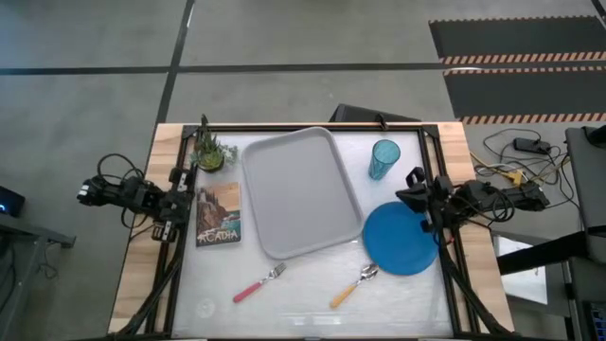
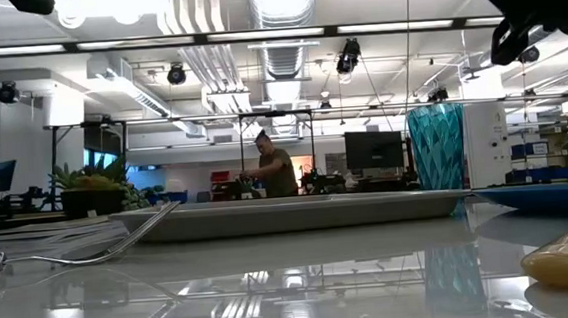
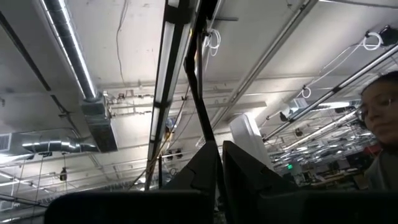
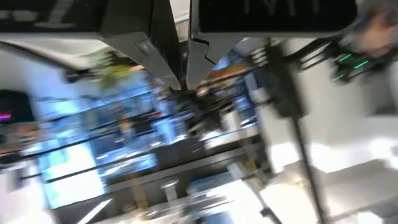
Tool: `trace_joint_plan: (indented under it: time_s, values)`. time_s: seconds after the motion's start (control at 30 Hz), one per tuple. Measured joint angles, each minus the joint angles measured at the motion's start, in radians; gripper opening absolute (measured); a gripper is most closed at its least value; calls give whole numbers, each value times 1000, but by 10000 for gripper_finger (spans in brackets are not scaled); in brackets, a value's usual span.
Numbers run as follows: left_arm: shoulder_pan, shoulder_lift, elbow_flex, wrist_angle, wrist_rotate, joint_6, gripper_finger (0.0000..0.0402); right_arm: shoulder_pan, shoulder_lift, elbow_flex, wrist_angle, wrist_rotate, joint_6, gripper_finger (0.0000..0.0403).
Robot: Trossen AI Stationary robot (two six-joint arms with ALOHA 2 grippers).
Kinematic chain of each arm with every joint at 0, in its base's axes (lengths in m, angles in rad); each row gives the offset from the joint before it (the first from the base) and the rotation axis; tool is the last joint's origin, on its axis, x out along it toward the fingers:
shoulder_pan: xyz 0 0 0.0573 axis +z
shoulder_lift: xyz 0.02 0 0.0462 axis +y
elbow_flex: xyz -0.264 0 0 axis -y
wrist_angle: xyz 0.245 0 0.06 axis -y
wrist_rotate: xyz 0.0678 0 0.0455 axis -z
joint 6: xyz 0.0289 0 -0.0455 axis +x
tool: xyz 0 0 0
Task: Pick and place plate/cup/fork/spoon on tray
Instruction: Put the blue cup on the top left of the gray serving tray
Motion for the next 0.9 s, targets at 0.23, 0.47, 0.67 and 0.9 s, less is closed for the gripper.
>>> trace_joint_plan:
  time_s: [0.23,0.47,0.67,0.9]
  values:
    - [0,44,6,68,-137,53,11,0,56,2,100,86,-42,13]
    - [0,173,63,105,-471,103,11,0,144,3,240,113,-67,13]
    - [0,341,154,115,-536,183,11,0,269,4,383,207,-139,13]
    - [0,501,221,112,-638,239,11,-4,407,61,429,251,-155,13]
